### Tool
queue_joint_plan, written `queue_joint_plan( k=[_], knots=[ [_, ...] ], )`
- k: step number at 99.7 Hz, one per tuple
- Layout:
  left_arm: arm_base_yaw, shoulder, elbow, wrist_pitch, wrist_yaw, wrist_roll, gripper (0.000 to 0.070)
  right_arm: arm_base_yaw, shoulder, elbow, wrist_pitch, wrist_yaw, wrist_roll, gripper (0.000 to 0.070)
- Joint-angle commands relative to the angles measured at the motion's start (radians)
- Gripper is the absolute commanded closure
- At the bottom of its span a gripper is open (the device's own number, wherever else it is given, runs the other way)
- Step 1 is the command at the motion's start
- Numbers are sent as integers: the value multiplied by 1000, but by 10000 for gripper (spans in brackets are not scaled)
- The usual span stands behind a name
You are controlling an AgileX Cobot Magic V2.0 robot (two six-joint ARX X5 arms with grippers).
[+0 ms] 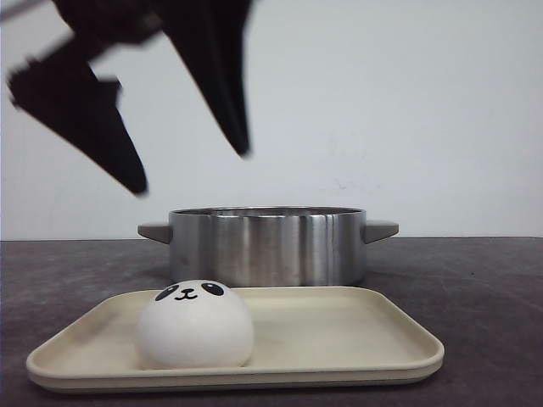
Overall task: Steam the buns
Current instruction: 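Lower the left gripper onto the last panda bun on the tray and lift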
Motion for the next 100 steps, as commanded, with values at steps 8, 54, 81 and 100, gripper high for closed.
queue_joint_plan(
  k=[8, 54, 81, 100],
  knots=[
    [-11, 104, 14, 28, 2, -25, 54, 19, 8, 19, -21, 2, -7, 693],
    [-11, 292, 14, 56, -6, -51, 63, 50, 8, 19, -36, -4, -8, 693],
    [-22, 315, 14, 36, -8, -48, 139, 50, 8, 19, -47, -3, -11, 693],
    [-24, 321, 14, 42, -8, -41, 520, 50, 8, 19, -45, -3, -16, 693]
  ],
)
